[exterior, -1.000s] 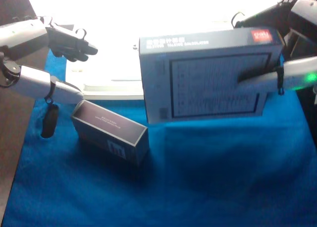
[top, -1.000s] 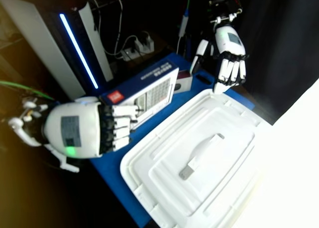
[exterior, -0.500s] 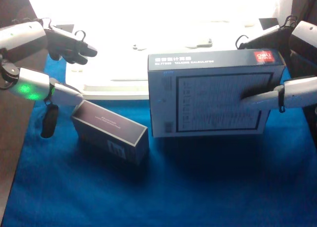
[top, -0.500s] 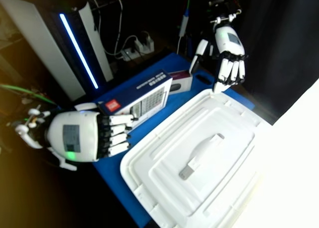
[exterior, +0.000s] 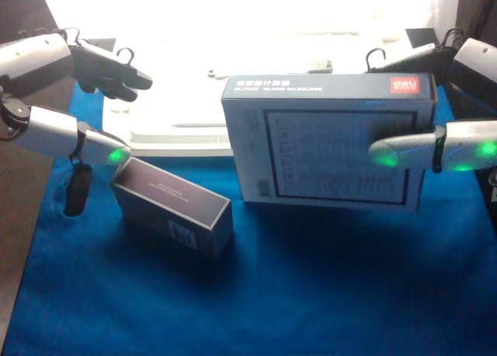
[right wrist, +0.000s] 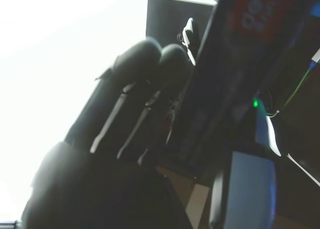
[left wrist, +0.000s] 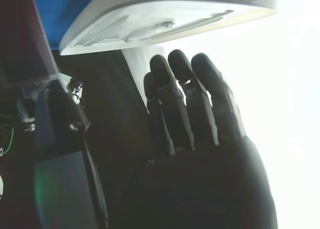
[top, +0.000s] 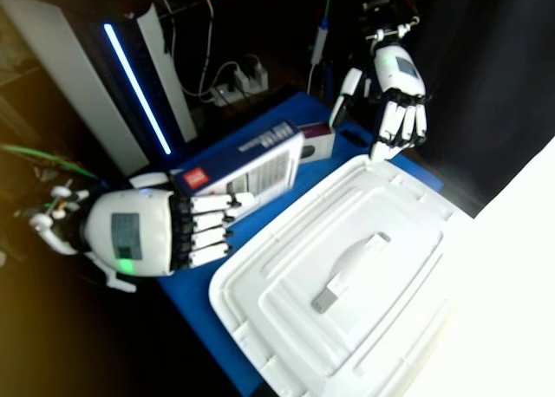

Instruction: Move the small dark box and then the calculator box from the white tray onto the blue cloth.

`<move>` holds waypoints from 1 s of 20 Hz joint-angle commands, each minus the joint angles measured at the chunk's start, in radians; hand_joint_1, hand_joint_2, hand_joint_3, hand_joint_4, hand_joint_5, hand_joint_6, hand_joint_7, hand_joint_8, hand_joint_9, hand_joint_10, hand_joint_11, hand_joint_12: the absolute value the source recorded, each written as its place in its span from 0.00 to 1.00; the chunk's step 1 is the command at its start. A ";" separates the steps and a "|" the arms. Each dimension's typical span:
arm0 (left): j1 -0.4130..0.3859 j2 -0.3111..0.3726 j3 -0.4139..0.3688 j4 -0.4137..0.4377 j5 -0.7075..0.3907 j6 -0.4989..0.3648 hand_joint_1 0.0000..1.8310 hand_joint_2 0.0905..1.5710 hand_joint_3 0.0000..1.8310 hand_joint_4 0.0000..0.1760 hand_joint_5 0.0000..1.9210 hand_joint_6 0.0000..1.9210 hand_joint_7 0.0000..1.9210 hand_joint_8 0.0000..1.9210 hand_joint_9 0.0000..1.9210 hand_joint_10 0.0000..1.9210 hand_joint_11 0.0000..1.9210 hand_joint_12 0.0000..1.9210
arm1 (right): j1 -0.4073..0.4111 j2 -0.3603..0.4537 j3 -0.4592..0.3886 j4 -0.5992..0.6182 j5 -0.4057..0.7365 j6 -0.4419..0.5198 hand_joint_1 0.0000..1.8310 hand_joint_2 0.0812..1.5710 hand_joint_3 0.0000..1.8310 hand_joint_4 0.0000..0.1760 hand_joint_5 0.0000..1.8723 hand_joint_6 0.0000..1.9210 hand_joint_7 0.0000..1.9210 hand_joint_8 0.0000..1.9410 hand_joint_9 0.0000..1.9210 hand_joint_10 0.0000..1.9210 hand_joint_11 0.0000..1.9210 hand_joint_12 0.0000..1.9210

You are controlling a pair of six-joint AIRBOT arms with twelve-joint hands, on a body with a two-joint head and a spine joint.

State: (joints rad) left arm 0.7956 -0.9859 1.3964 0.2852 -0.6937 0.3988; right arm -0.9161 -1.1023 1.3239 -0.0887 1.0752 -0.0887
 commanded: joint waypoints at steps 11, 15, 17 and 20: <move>-0.004 0.004 -0.002 -0.043 -0.106 0.000 0.45 0.54 0.00 0.00 0.32 0.00 0.40 0.00 0.28 0.38 0.13 0.81 | 0.007 0.029 -0.035 0.022 0.187 -0.011 0.17 0.57 0.00 0.00 0.27 0.00 0.35 0.00 0.35 0.00 0.14 0.60; -0.004 0.000 -0.001 -0.049 -0.106 0.006 0.44 0.55 0.00 0.00 0.32 0.00 0.41 0.00 0.28 0.41 0.14 0.79 | 0.007 0.036 -0.041 0.023 0.197 -0.011 0.15 0.54 0.00 0.00 0.23 0.00 0.32 0.00 0.32 0.00 0.08 0.61; -0.004 0.000 -0.001 -0.050 -0.106 0.006 0.45 0.53 0.00 0.04 0.33 0.00 0.41 0.00 0.27 0.41 0.14 0.79 | 0.007 0.046 -0.048 0.023 0.207 -0.011 0.08 0.55 0.00 0.00 0.19 0.00 0.31 0.00 0.29 0.00 0.01 0.68; -0.004 0.001 0.001 -0.065 -0.111 0.006 0.46 0.52 0.00 0.00 0.32 0.00 0.40 0.00 0.27 0.42 0.13 0.80 | 0.008 0.064 -0.052 0.028 0.218 -0.013 0.01 0.56 0.00 0.00 0.18 0.00 0.29 0.00 0.27 0.00 0.03 0.70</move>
State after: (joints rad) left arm 0.7971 -0.9863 1.3949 0.2573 -0.6960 0.4068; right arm -0.9157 -1.0370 1.2728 -0.0937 1.1690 -0.1078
